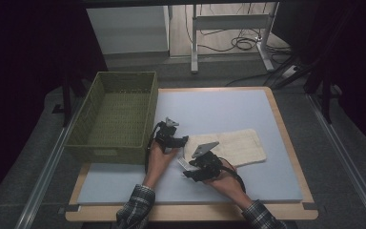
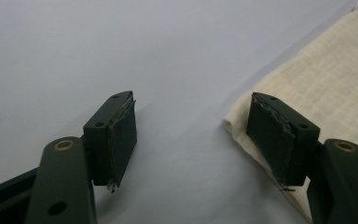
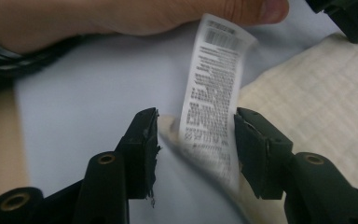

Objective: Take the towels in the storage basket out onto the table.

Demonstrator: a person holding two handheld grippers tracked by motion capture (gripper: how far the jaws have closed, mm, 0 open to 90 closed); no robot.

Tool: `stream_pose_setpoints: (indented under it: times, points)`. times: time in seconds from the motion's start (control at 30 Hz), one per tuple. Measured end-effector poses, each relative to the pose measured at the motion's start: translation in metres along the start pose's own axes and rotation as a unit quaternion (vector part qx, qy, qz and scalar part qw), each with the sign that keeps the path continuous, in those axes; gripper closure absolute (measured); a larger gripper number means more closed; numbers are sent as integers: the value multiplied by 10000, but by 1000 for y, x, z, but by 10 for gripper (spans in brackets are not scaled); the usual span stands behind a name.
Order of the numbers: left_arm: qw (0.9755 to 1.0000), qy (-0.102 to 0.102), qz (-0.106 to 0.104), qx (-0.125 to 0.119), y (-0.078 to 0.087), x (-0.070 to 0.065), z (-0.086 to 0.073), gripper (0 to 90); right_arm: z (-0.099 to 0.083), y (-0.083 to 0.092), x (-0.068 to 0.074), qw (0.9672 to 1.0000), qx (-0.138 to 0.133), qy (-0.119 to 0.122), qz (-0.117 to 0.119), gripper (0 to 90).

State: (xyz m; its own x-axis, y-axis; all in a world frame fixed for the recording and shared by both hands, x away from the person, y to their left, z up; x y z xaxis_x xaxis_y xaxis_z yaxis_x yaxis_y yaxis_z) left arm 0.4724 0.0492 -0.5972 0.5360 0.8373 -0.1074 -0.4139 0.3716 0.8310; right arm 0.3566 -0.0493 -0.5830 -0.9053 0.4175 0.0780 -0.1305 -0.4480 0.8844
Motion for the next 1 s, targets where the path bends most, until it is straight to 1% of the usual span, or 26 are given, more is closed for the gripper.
stream_pose_setpoints:
  times: [0.03, 0.07, 0.1, 0.13, 0.2, 0.23, 0.3, 0.33, 0.37, 0.4, 0.47, 0.5, 0.53, 0.57, 0.63, 0.73, 0.8, 0.83, 0.93, 1.0]
  points:
    - [10000, 2, 0, -9, 0, 0, 0, 329, 0, -4, -1, 9997, 90, 78, -212, 503]
    - [10000, 3, -1, -11, 0, 0, 0, 328, 1, -5, -1, 9988, 71, 205, -437, 537]
    - [10000, 11, -7, -8, 0, 0, 0, 328, 1, -6, -1, 9981, 72, 266, -546, 565]
    - [10000, 16, -12, -9, 0, 0, 0, 327, 2, -6, 0, 9980, 83, 272, -567, 613]
    - [10000, 8, -4, -7, 0, 0, 0, 326, 1, -5, 1, 9980, 95, 249, -578, 756]
    - [10000, 3, 17, -5, 0, 0, 0, 329, 1, -5, 0, 9980, 108, 225, -577, 805]
    - [10000, -6, 63, -8, 0, 0, 0, 353, 1, -4, -2, 9986, 105, 117, -508, 836]
    - [10000, -19, 43, -10, 1, -1, 0, 393, 1, -4, -4, 9991, 85, 18, -410, 840]
    - [10000, -76, -6, -12, 1, -1, 0, 434, 0, -3, -5, 9994, 68, -54, -333, 842]
    - [9998, -146, -105, -17, 2, -3, 0, 489, 0, -3, -5, 9995, 60, -117, -271, 843]
    - [9987, -269, -427, -23, 2, -9, 0, 663, 0, -2, -5, 9997, 25, -159, -192, 843]
    - [9972, -310, -680, -15, 2, -12, 0, 776, -1, -1, -5, 9997, 19, -218, -124, 844]
    - [9974, -276, -670, -29, 2, -12, 0, 870, 0, -1, -5, 9997, -10, -225, -86, 843]
    - [9979, -277, -585, -58, 3, -12, 1, 882, 1, 0, -5, 9997, -43, -235, -49, 844]
    - [9990, -199, -362, -186, 8, -10, 2, 891, 6, 1, -4, 9995, -141, -280, 50, 843]
    - [9992, 4, -277, -294, 15, -5, 2, 892, 16, -1, -1, 9994, -212, -262, 124, 843]
    - [9989, 43, -293, -377, 18, -5, 2, 891, 21, 0, 0, 9993, -268, -228, 109, 843]
    - [9987, 8, -267, -426, 19, -7, 4, 890, 21, 2, 0, 9992, -300, -228, 102, 842]
    - [9982, -81, -291, -510, 21, -12, 10, 889, 16, 13, -3, 9986, -440, -281, 34, 842]
    - [9973, -128, -339, -642, 24, -19, 19, 888, 11, 20, -6, 9982, -495, -334, -27, 841]
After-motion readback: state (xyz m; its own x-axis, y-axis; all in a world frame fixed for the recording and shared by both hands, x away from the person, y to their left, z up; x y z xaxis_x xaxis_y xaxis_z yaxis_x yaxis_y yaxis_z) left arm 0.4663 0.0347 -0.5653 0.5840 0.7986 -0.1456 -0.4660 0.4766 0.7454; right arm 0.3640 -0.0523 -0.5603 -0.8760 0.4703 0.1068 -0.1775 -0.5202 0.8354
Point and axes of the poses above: each handheld gripper's, and its own axes: y roughly backward along the jaws, z roughly out of its top, x roughly to its left, the point moved 8 cm from there along -y, roughly forward along the jaws, and after that the axes turned 15 degrees about x, right-handed, at the moved point
